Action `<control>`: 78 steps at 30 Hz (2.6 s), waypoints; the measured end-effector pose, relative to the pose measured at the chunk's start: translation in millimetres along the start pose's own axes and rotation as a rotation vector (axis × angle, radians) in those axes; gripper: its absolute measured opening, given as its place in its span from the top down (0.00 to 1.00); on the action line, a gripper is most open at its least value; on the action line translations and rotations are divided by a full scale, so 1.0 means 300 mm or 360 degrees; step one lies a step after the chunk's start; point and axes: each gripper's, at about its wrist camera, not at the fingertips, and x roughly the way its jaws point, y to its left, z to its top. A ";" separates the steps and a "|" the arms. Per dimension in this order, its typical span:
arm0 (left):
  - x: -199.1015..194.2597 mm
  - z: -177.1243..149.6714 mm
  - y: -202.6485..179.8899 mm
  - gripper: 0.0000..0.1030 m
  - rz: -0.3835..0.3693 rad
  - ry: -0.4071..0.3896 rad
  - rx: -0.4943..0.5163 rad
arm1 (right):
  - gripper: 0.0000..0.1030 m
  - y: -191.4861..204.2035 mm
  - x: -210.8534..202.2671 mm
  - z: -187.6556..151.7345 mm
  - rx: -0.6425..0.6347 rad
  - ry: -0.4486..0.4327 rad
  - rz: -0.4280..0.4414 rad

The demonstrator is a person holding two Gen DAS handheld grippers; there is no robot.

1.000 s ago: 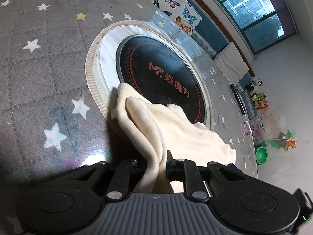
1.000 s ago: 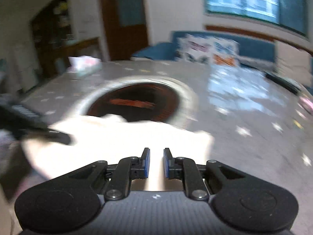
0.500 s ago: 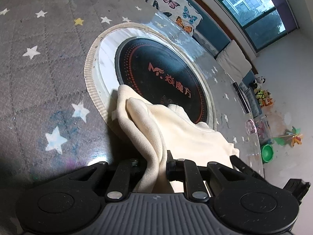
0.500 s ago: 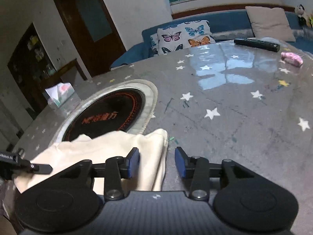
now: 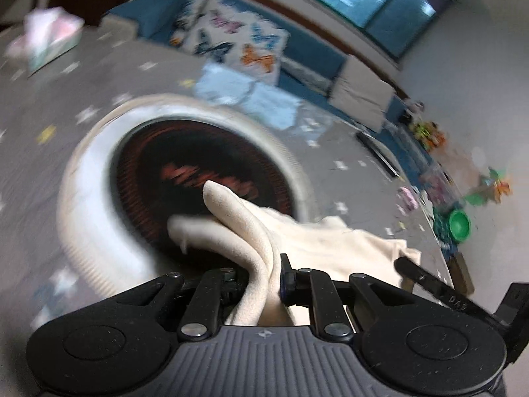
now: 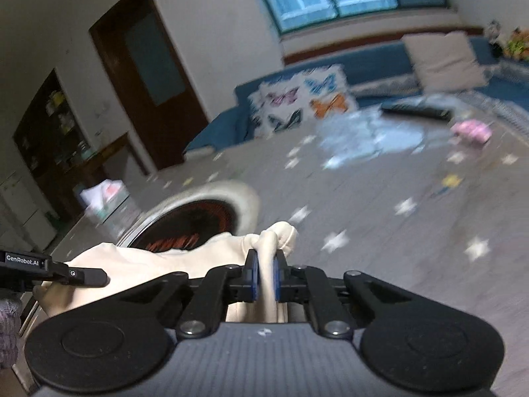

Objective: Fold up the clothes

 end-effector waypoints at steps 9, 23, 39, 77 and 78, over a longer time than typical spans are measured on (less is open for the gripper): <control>0.278 0.090 -0.301 0.85 -0.0147 0.0055 0.0235 | 0.92 -0.224 -0.105 0.137 0.0032 -0.0145 -0.0327; 0.420 0.040 -0.429 0.59 0.0156 0.0027 0.0651 | 0.90 -0.456 -0.052 0.157 0.0037 -0.0056 -0.0667; 0.628 0.124 -0.588 0.79 -0.0112 0.0041 0.0684 | 0.90 -0.303 0.204 0.196 -0.0116 0.0090 -0.0382; 0.226 -0.247 -0.476 0.02 0.0027 -0.0092 0.0873 | 0.09 -0.013 -0.126 -0.146 -0.0286 0.0148 -0.0568; 0.215 -0.256 -0.472 0.00 0.0030 -0.0106 0.0878 | 0.09 -0.005 -0.130 -0.158 -0.0297 0.0151 -0.0582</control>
